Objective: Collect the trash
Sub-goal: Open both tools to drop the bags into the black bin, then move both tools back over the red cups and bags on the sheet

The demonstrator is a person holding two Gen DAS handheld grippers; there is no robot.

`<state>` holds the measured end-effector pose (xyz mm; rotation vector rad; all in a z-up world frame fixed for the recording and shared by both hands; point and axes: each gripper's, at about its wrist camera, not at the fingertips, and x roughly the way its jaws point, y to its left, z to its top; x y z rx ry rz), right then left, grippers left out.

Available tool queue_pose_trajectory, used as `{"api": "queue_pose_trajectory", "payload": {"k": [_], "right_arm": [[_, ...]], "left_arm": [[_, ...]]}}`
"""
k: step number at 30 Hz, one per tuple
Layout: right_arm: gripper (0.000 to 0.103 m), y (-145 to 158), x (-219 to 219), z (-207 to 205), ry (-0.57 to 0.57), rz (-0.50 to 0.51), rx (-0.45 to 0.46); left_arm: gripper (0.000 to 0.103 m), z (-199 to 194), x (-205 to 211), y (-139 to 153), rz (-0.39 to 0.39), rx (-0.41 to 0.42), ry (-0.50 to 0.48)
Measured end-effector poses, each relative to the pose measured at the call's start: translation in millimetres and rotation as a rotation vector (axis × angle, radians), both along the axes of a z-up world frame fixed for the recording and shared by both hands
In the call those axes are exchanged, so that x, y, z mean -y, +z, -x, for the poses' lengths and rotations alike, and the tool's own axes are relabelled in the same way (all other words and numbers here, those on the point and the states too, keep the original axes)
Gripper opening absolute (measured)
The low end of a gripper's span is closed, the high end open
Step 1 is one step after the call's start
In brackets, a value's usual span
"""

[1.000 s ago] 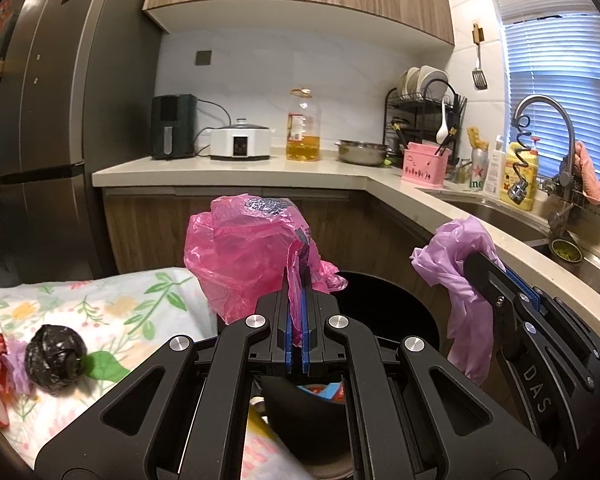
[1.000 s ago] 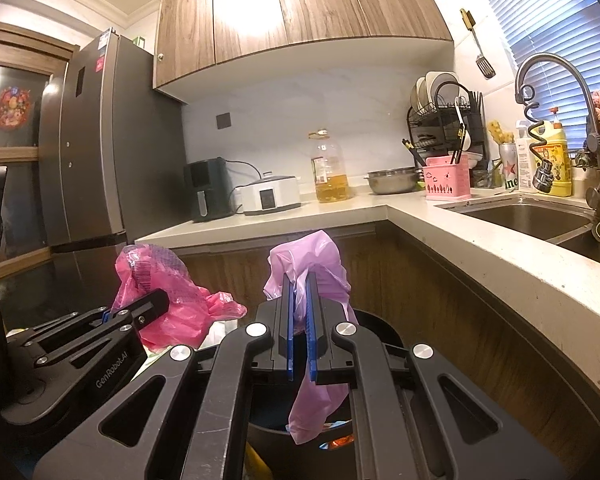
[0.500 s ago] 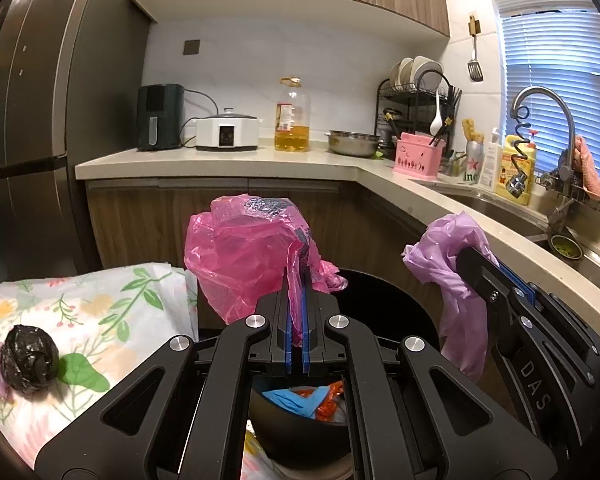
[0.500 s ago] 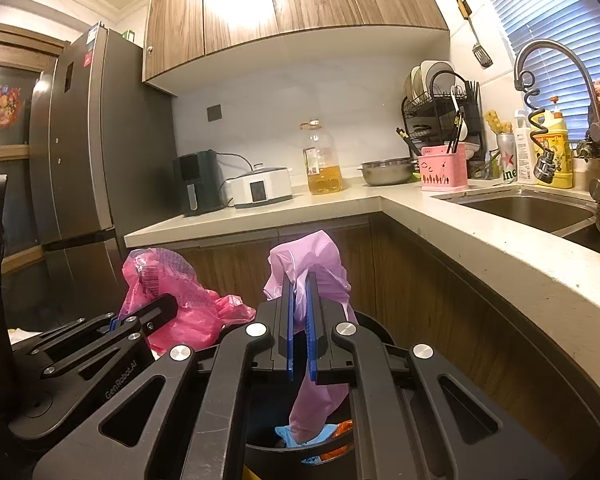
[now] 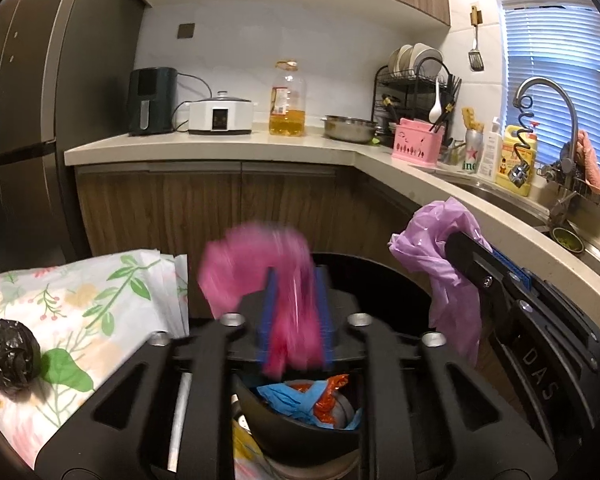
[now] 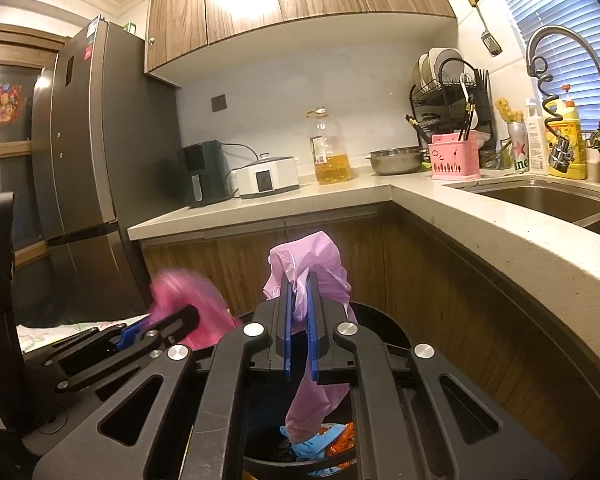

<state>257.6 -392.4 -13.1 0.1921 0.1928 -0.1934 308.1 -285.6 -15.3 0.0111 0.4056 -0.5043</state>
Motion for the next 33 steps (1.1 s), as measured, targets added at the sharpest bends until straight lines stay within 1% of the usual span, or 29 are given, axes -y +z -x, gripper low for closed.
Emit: {"api": "queue_pose_trajectory", "payload": {"k": [1, 2, 3, 5, 7, 11, 14, 16, 17, 19, 20, 21, 25, 33], "right_arm": [[0.016, -1, 2, -1, -0.003, -0.003, -0.006], [0.02, -2, 2, -1, -0.006, -0.007, -0.007], [0.024, -2, 3, -1, -0.008, -0.013, -0.007], [0.024, -3, 6, -2, -0.016, -0.016, -0.012], [0.024, -4, 7, -1, -0.024, -0.017, -0.016], [0.031, -6, 9, 2, -0.034, -0.018, -0.02], [0.04, -7, 10, 5, -0.041, -0.024, -0.026], [0.049, -8, 9, 6, -0.044, -0.026, -0.029], [0.05, -8, 8, 8, -0.048, -0.027, -0.032], [0.062, -8, 7, 11, -0.054, -0.031, -0.038], [0.064, -8, 6, 14, -0.055, -0.034, -0.037], [0.068, -8, 5, 16, -0.057, -0.035, -0.042], [0.078, -6, -4, 24, -0.047, -0.032, -0.054], [0.081, -1, -24, 39, -0.027, -0.02, -0.068]], "left_arm": [[0.046, -1, 0, -1, 0.003, -0.002, 0.005], [0.049, -2, -1, -2, 0.009, -0.006, 0.004], [0.049, -3, -1, -4, 0.014, -0.015, -0.004], [0.052, -4, -1, -6, 0.006, -0.023, -0.003], [0.057, -4, -2, -8, 0.001, -0.022, 0.008], [0.065, -4, -6, -10, 0.007, -0.03, 0.028], [0.07, -3, -11, -10, 0.009, -0.034, 0.046], [0.074, 0, -16, -10, 0.008, -0.037, 0.057], [0.077, 1, -18, -10, 0.008, -0.038, 0.063], [0.081, 5, -24, -10, 0.01, -0.039, 0.077], [0.083, 7, -27, -9, 0.012, -0.04, 0.088], [0.083, 10, -31, -9, 0.015, -0.042, 0.095], [0.086, 24, -47, -7, 0.02, -0.036, 0.121], [0.086, 58, -78, 1, 0.012, 0.002, 0.176]]}}
